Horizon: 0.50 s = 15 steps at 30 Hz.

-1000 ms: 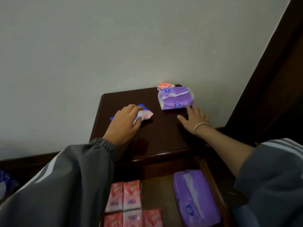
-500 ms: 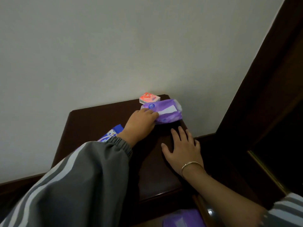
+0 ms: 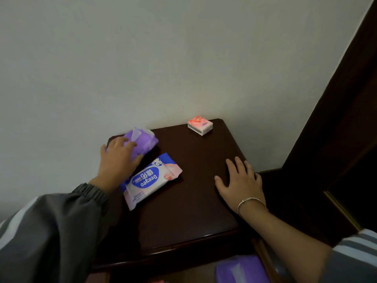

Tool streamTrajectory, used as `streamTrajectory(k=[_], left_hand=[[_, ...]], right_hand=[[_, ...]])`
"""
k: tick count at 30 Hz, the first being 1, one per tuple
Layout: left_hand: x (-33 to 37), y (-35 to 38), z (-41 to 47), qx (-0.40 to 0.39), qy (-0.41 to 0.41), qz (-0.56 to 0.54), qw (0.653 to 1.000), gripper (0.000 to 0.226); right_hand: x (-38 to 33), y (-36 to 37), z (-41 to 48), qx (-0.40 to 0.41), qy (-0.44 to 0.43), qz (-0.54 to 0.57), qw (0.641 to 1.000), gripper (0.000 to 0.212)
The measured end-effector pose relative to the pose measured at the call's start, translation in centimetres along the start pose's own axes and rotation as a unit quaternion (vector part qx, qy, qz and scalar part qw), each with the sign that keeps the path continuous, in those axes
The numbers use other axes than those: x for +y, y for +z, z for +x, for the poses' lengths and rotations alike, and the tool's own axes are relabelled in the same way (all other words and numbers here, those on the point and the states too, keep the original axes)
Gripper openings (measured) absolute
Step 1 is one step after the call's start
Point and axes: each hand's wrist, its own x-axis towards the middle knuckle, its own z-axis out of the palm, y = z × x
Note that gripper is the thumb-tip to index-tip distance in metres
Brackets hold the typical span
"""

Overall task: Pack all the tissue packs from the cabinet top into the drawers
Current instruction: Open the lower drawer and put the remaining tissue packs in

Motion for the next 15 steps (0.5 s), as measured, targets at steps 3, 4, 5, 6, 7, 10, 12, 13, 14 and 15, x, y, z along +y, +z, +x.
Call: streamTrajectory(k=[3, 4, 5, 6, 7, 10, 12, 13, 14, 15], left_hand=[[1.9, 0.0, -0.6, 0.031, 0.073, -0.035, 0.996, 0.053], [2.8, -0.3, -0.5, 0.017, 0.106, -0.062, 0.992, 0.058], [3.6, -0.5, -0.3, -0.031, 0.128, -0.097, 0.987, 0.067], [4.5, -0.6, -0.3, -0.106, 0.131, -0.120, 0.978, 0.079], [5.3, -0.5, -0.4, -0.190, 0.127, -0.104, 0.968, 0.091], [6.1, 0.0, -0.7, -0.312, 0.128, 0.017, 0.941, 0.103], [5.5, -0.1, -0.8, -0.275, 0.120, -0.033, 0.953, 0.089], [5.0, -0.3, -0.9, -0.236, 0.114, -0.080, 0.962, 0.078], [4.3, -0.5, -1.1, -0.190, 0.101, -0.128, 0.968, 0.067], [3.6, -0.6, -1.5, -0.135, 0.079, -0.168, 0.973, 0.059]], right_hand=[[0.0, 0.0, 0.0, 0.003, -0.001, 0.000, 1.000, 0.070], [0.1, 0.0, 0.0, 0.005, -0.001, 0.000, 1.000, 0.070], [0.1, 0.0, 0.1, 0.006, -0.001, 0.000, 1.000, 0.070], [0.1, 0.0, 0.1, 0.007, -0.002, 0.000, 1.000, 0.070], [0.1, 0.1, 0.2, 0.007, -0.001, 0.000, 1.000, 0.070], [0.1, 0.2, 0.2, 0.008, 0.003, 0.001, 1.000, 0.070], [0.1, 0.3, 0.3, 0.011, 0.003, 0.001, 1.000, 0.070], [0.2, 0.3, 0.3, 0.013, 0.002, 0.001, 1.000, 0.070], [0.2, 0.3, 0.3, 0.013, 0.001, 0.002, 1.000, 0.071], [0.3, 0.3, 0.4, 0.011, 0.000, 0.003, 1.000, 0.071]])
